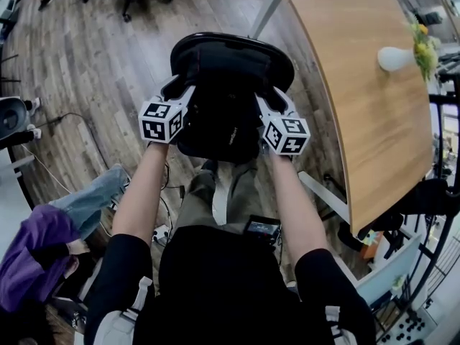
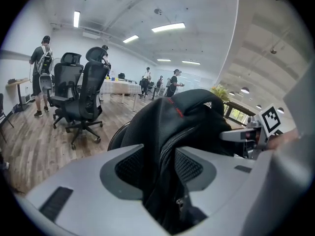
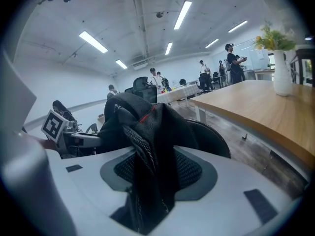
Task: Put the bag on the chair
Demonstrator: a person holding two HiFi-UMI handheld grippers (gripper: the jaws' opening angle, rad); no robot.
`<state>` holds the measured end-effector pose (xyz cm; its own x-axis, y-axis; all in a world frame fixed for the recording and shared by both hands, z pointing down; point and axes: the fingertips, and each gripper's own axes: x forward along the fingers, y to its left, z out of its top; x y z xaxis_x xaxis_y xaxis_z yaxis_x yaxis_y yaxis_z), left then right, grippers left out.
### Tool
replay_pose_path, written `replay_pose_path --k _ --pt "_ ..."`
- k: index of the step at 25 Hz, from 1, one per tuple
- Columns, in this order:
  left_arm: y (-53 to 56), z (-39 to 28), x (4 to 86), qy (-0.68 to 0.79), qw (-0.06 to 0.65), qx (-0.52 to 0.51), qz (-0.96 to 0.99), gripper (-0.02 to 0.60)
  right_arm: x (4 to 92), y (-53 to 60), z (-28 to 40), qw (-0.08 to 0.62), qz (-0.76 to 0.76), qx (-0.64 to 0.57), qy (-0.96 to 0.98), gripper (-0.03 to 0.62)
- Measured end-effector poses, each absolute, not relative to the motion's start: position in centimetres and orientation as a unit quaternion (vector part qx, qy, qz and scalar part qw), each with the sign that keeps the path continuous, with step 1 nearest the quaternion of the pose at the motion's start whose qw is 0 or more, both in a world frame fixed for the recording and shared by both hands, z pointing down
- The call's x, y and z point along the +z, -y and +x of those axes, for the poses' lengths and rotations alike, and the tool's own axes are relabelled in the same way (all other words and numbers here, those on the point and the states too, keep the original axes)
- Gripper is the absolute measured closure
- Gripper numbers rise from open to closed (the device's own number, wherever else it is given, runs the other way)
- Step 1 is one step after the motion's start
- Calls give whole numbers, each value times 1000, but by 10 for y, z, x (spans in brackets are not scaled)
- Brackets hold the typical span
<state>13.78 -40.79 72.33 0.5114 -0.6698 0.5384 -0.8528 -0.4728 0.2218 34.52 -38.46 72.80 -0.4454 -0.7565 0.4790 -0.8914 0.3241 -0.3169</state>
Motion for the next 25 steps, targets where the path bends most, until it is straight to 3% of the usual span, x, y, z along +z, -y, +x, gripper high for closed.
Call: replay_pose_path --k 19,22,25 --pt "353 126 700 453 234 179 841 413 705 328 348 124 541 267 787 412" --pt "335 121 684 454 235 162 844 443 687 312 352 114 558 254 782 456" --pt "321 118 656 458 218 132 852 519 658 298 351 97 568 230 785 518"
